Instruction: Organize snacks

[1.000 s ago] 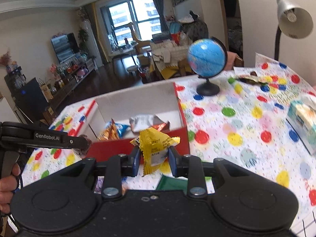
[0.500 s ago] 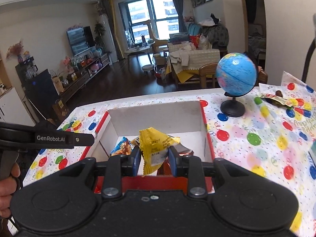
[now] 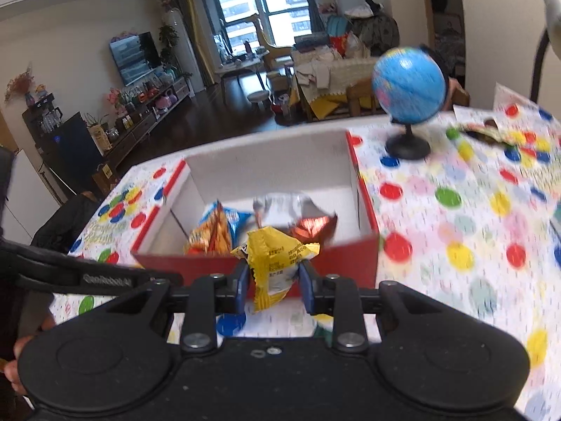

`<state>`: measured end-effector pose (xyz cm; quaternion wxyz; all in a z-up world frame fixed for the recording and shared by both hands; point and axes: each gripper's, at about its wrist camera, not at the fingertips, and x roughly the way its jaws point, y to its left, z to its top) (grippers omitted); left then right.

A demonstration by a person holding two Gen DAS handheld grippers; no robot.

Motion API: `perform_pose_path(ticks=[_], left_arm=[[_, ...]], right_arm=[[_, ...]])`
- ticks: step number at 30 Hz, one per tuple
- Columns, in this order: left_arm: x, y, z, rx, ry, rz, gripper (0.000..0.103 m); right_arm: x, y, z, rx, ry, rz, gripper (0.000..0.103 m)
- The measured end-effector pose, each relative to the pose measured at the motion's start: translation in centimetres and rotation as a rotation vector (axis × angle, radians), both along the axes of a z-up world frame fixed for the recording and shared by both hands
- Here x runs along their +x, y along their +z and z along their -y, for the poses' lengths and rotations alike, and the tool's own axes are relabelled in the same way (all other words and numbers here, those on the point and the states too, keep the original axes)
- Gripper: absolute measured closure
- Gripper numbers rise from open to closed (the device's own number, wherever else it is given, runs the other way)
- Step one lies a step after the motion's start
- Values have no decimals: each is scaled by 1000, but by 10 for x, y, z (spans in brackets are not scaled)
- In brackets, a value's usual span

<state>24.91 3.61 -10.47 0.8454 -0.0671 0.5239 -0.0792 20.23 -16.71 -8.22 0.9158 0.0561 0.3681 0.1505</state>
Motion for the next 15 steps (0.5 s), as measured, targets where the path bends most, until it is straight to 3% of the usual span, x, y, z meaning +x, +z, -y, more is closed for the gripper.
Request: perform_pose_path(ticks=[2,6,15], left_arm=[[-4,-15,1,-30,6,-58,45],[-12,-36,5,-7,29,-101,45],[-16,-61,22,52,37,-111,46]], right_arm=[[-8,-5,3,2,-4,-13,75],[-20,-12,8,2,-17,-32,75],[-38,-22,14,-30,-38,-44,75]])
